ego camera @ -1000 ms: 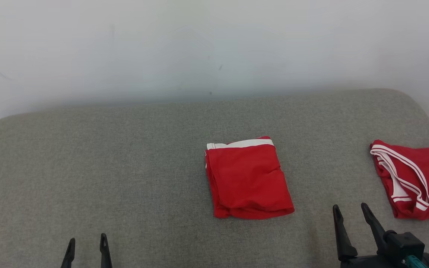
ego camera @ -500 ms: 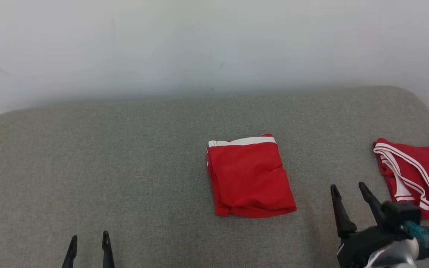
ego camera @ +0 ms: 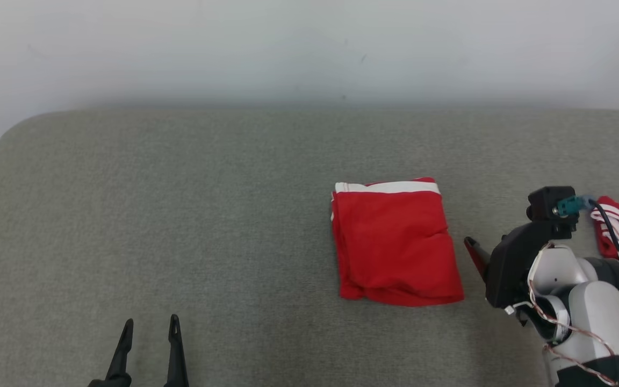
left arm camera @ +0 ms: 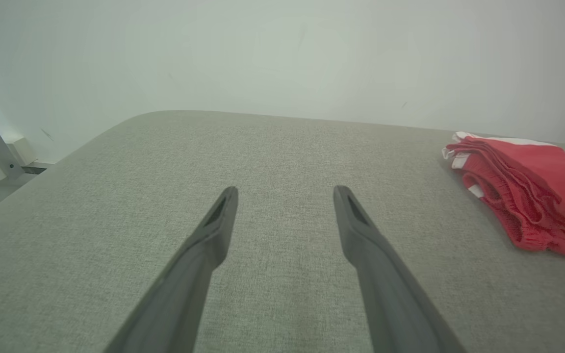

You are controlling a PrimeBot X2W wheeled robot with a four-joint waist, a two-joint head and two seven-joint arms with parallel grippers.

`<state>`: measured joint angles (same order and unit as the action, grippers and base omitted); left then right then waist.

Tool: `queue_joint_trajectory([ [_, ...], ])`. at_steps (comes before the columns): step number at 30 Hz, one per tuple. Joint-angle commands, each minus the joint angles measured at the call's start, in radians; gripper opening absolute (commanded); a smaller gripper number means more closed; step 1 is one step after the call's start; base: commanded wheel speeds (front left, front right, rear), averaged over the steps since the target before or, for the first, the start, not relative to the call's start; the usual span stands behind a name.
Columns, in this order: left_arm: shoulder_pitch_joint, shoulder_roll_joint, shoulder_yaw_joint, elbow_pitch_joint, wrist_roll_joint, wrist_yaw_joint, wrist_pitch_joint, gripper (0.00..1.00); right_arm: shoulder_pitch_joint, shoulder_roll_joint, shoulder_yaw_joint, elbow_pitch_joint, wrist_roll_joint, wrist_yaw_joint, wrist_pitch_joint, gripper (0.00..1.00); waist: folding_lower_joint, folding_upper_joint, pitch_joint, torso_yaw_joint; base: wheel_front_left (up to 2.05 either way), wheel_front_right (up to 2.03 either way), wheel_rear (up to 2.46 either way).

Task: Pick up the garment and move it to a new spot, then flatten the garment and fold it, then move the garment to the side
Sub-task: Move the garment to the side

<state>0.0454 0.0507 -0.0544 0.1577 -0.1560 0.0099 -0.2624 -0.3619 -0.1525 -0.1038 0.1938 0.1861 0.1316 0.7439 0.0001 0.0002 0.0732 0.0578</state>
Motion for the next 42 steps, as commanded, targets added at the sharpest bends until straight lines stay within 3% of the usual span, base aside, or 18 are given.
queue_joint_trajectory([
  [1,-0.017,-0.001,-0.007,-0.005,-0.003,0.006,-0.003,1.00,-0.030,0.005,-0.017,0.020,-0.026,-0.002,0.027,1.00,-0.0001,-0.0002,0.055,0.058,0.00,0.00,0.00],
  [10,-0.051,-0.001,-0.035,-0.007,-0.019,0.010,-0.003,1.00,-0.132,0.027,-0.046,0.153,-0.120,-0.002,0.090,1.00,-0.0001,-0.0002,0.124,0.125,0.00,0.00,0.00],
  [17,-0.072,-0.001,-0.054,-0.001,-0.028,0.016,-0.003,1.00,-0.139,0.062,-0.051,0.258,-0.166,-0.002,0.088,1.00,-0.0001,-0.0002,0.150,0.132,0.00,0.00,0.00],
  [18,-0.073,-0.001,-0.055,-0.001,-0.028,0.016,-0.003,1.00,-0.138,0.065,-0.037,0.269,-0.162,-0.002,0.089,0.78,-0.0001,-0.0002,0.150,0.127,0.00,0.00,0.00],
  [20,-0.077,-0.001,-0.054,-0.001,-0.025,0.015,-0.003,1.00,-0.140,0.061,-0.002,0.277,-0.150,-0.001,0.085,0.00,-0.0001,-0.0002,0.151,0.115,0.00,0.00,0.00],
  [27,-0.090,-0.001,-0.045,-0.007,-0.017,0.012,-0.003,1.00,-0.173,-0.021,0.126,0.242,-0.112,0.000,0.062,0.00,-0.0001,-0.0002,0.142,0.054,0.00,0.00,0.00],
  [37,-0.078,-0.001,-0.027,-0.026,-0.003,0.002,-0.003,1.00,-0.269,-0.278,0.396,0.138,-0.023,-0.001,0.061,0.00,-0.0001,-0.0002,0.111,-0.102,0.00,0.00,0.00],
  [42,-0.092,0.000,-0.033,-0.030,0.001,-0.002,-0.003,1.00,-0.303,-0.396,0.465,0.112,-0.005,-0.001,0.042,0.00,-0.0001,-0.0002,0.122,-0.154,0.00,0.00,0.00],
])
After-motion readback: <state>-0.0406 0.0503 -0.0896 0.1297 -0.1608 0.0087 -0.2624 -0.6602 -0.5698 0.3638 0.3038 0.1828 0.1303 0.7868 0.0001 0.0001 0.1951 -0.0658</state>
